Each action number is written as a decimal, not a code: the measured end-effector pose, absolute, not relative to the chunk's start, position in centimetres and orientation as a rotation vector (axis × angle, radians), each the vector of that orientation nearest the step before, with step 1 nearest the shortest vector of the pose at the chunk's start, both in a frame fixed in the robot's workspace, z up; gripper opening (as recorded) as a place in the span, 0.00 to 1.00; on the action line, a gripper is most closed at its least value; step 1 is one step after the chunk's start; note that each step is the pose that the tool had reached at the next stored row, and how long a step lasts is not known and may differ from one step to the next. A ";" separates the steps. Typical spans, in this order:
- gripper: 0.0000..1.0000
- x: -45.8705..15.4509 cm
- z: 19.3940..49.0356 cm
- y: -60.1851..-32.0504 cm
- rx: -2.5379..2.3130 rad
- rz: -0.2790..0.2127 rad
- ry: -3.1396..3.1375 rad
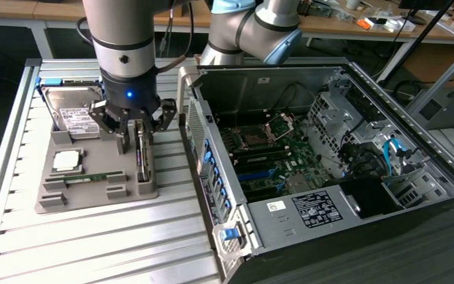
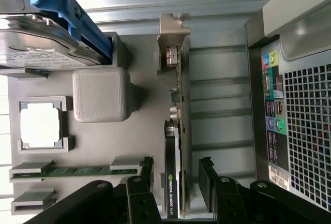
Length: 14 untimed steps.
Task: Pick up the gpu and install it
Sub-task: 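Pick up the gpu and move the gpu toward the slot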
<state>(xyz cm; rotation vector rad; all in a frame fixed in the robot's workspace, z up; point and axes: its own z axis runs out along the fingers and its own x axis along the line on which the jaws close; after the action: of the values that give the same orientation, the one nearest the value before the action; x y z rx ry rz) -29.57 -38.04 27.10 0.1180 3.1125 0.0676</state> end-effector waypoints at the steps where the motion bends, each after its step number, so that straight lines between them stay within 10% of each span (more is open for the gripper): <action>1: 0.48 -29.6 27.1 -38.0 0.118 0.068 3.112; 14: 0.48 -29.6 26.5 -38.0 0.118 0.068 3.112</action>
<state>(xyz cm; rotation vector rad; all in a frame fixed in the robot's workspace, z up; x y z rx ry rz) -29.57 -38.04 26.46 0.1180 3.1124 0.0677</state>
